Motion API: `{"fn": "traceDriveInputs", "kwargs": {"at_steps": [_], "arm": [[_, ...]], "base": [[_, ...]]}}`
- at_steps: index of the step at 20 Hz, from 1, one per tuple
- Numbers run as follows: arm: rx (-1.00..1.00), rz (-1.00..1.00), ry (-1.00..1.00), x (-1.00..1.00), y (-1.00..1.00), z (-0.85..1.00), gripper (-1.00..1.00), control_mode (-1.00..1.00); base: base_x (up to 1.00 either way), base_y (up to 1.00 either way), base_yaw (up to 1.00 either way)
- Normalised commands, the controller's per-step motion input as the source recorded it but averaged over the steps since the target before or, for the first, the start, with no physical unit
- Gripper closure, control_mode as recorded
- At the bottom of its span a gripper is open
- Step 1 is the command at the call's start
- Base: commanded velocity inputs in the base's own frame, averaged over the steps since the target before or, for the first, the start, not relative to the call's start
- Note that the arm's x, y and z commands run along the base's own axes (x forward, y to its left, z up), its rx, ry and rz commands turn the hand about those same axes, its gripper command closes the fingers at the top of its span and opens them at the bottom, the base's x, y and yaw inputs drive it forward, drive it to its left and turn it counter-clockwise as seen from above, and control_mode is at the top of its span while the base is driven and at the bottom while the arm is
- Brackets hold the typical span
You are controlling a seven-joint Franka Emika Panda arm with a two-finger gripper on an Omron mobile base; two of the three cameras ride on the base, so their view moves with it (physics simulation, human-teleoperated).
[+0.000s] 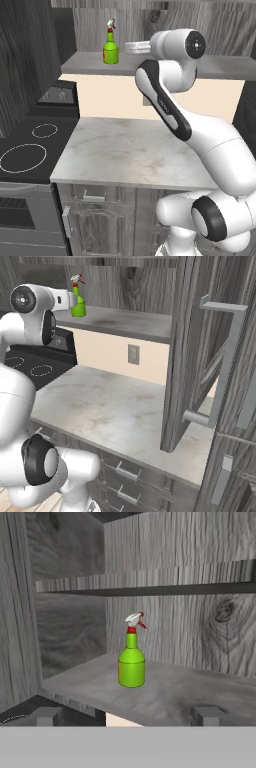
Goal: Move the cutting board and knife to the sink. Then move spray from the cabinet to the counter.
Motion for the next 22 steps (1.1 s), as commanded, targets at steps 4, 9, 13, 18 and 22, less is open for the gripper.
{"fn": "traceDriveInputs", "kwargs": {"at_steps": [4, 9, 13, 18, 22], "arm": [[0.0, 0.0, 0.0, 0.08, 0.0, -0.03, -1.0, -1.0], [0.0, 0.0, 0.0, 0.12, 0.0, -0.08, -1.0, -1.0], [-0.01, 0.0, 0.0, 0.11, 0.03, -0.07, -1.0, -1.0], [-0.01, 0.0, 0.0, 0.13, 0.04, 0.0, -1.0, -1.0], [-0.01, 0.0, -0.08, 0.3, 0.15, -0.01, -1.0, -1.0]], "base": [[0.0, 0.0, 0.0], [0.0, 0.0, 0.0], [0.0, 0.0, 0.0], [0.0, 0.0, 0.0], [0.0, 0.0, 0.0]]}}
